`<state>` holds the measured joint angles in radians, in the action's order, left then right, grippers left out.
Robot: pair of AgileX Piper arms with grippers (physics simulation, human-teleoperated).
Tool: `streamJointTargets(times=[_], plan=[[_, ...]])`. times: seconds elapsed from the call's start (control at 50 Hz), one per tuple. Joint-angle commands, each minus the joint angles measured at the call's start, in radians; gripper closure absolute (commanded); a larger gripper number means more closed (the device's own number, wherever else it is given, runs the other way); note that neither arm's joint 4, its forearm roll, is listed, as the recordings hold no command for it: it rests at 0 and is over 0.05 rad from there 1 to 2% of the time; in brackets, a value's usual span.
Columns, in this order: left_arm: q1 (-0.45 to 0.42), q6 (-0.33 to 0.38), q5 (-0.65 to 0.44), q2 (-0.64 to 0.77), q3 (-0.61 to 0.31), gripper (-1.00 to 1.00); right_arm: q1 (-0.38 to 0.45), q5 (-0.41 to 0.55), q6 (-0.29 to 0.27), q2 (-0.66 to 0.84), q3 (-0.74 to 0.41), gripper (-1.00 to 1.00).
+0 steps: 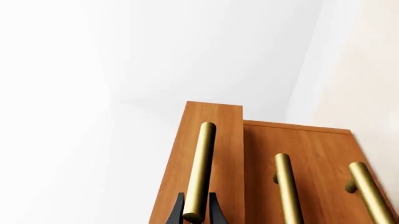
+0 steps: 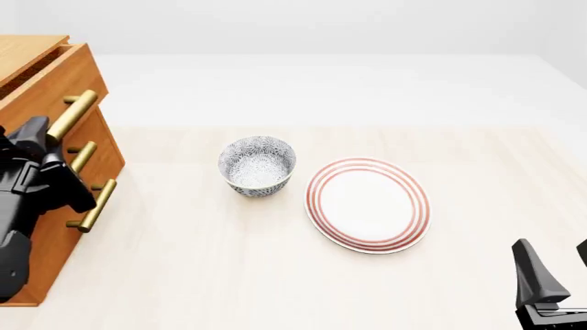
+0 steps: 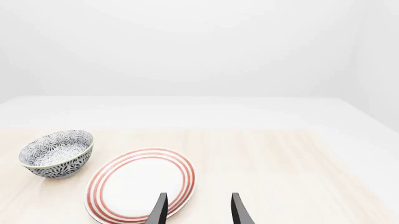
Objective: Open the top drawer of the cabinet.
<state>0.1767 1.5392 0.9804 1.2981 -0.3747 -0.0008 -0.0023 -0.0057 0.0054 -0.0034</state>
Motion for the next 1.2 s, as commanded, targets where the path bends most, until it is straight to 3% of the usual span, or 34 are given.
streamJointTargets(times=[0.02, 1.2], plan=[[-0.069, 0.009, -0.039, 0.016, 0.003, 1.0, 0.0, 0.0, 0.0, 0.0, 0.0, -1.0], [-0.217, -0.01, -0.032, -0.03, 0.045, 1.0, 0.0, 0.0, 0.0, 0.0, 0.0, -1.0]])
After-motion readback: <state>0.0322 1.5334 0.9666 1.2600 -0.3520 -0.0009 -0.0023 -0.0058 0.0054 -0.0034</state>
